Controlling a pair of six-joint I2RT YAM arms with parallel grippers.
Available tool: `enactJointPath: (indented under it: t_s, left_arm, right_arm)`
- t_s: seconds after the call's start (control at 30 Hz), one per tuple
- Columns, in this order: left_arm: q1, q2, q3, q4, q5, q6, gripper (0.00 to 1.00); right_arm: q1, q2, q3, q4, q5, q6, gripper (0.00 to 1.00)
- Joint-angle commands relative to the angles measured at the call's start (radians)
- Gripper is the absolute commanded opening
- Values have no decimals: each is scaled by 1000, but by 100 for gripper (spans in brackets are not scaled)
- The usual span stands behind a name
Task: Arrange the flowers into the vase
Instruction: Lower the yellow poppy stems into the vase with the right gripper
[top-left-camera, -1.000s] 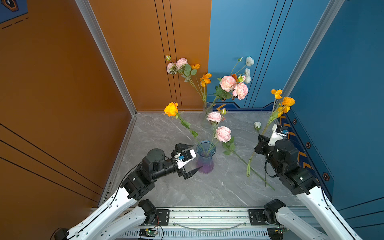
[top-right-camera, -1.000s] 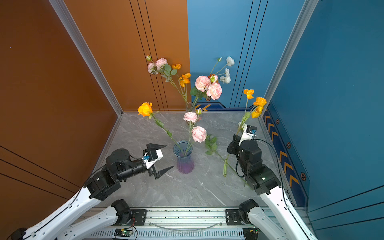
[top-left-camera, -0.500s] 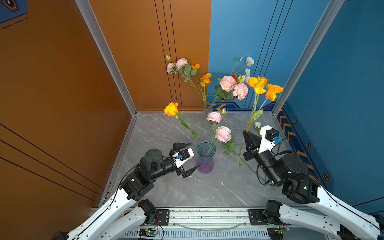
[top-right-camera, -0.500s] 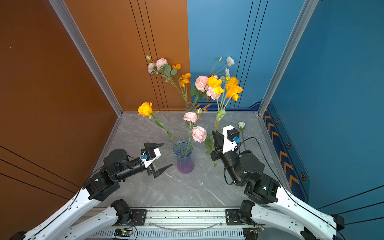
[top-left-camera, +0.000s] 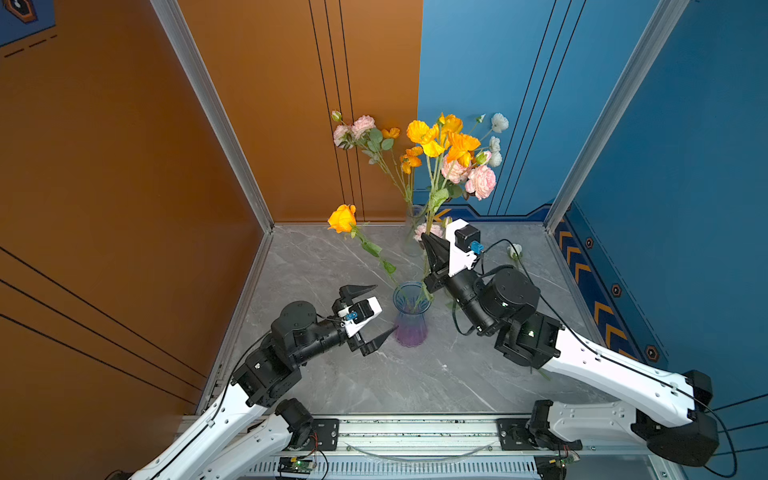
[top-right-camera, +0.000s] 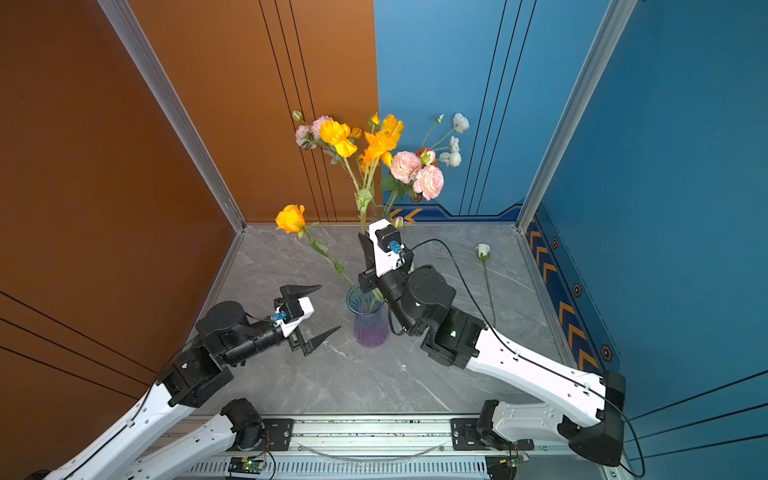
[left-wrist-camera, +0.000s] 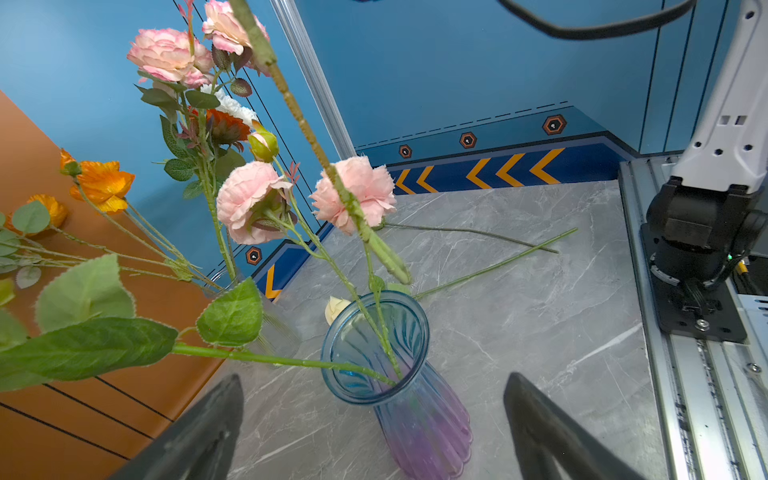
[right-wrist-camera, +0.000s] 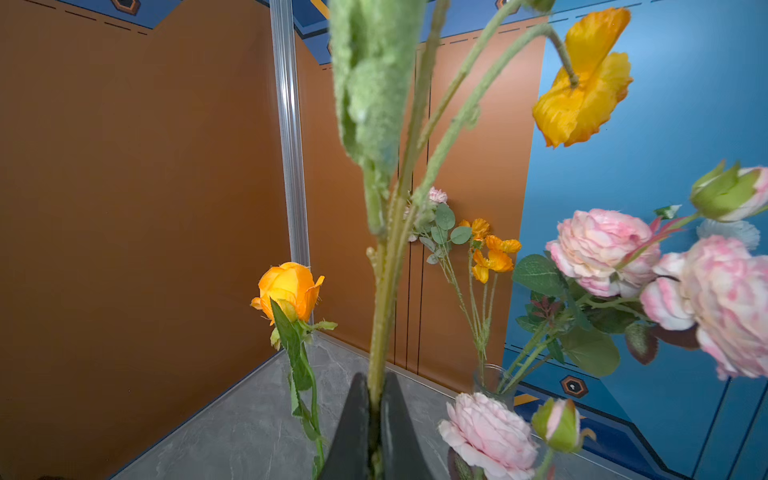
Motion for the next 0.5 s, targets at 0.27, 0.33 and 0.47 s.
enactJointPath:
  t_s: [0.27,0.33,0.47]
  left_arm:
    - [4,12,-5,-7,46,-10,98]
    - [4,13,-5,-7,46,-10,98]
    - [5,19,-4,-7,50,-11,98]
  right_arm:
    - [-34,126,-21,97,0,154,0]
    - [-34,125,-64,117,18,168,0]
    - [-35,121,-133,129,48,199,0]
